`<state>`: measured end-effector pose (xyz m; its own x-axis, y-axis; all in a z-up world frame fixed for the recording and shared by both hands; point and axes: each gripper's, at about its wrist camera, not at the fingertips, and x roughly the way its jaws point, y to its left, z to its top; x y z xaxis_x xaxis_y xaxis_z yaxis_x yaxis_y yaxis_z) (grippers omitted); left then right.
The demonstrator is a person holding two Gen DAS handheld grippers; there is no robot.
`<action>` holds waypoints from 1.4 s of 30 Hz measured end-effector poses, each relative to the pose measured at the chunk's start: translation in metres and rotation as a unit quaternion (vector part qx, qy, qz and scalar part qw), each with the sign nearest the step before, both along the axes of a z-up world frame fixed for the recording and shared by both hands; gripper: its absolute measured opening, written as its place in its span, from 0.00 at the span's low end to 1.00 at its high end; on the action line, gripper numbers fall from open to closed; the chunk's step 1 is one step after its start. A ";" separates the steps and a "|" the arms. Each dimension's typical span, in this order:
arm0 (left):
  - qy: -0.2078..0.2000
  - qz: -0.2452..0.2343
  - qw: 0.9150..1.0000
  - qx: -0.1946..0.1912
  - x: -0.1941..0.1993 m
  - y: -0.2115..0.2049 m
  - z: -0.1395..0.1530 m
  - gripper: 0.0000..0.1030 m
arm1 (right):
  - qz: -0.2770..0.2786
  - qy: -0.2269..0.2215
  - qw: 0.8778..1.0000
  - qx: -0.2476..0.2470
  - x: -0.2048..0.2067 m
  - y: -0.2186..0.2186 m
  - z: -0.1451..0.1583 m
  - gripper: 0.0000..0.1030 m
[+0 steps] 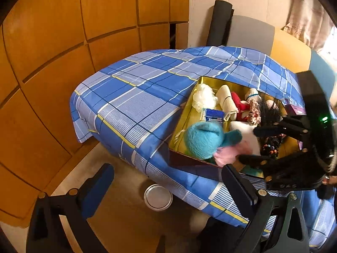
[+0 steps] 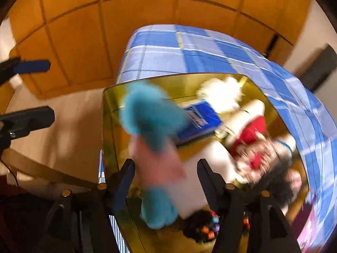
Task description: Organize soft objects
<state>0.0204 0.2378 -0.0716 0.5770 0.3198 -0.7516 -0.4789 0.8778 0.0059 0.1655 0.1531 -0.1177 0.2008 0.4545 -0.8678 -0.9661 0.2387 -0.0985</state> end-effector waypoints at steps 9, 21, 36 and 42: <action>-0.001 -0.039 0.999 0.025 0.013 -0.040 0.013 1.00 | -0.209 -0.021 0.972 0.106 0.000 -0.089 0.049 0.60; -0.056 -0.106 0.986 0.112 0.009 -0.132 0.063 1.00 | -0.490 -0.120 0.851 0.147 -0.061 -0.208 0.109 0.71; -0.065 -0.155 0.984 0.060 -0.023 -0.170 0.077 1.00 | -0.595 -0.108 0.780 0.158 -0.122 -0.252 0.103 0.71; -0.066 -0.143 0.985 0.074 -0.030 -0.174 0.077 1.00 | -0.596 -0.107 0.781 0.154 -0.130 -0.251 0.105 0.71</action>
<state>-0.0092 0.0643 0.0055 0.7491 0.2301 -0.6212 -0.2174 0.9712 0.0976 0.0358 -0.0980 -0.0131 0.7653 0.0152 -0.6434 -0.0095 0.9999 0.0123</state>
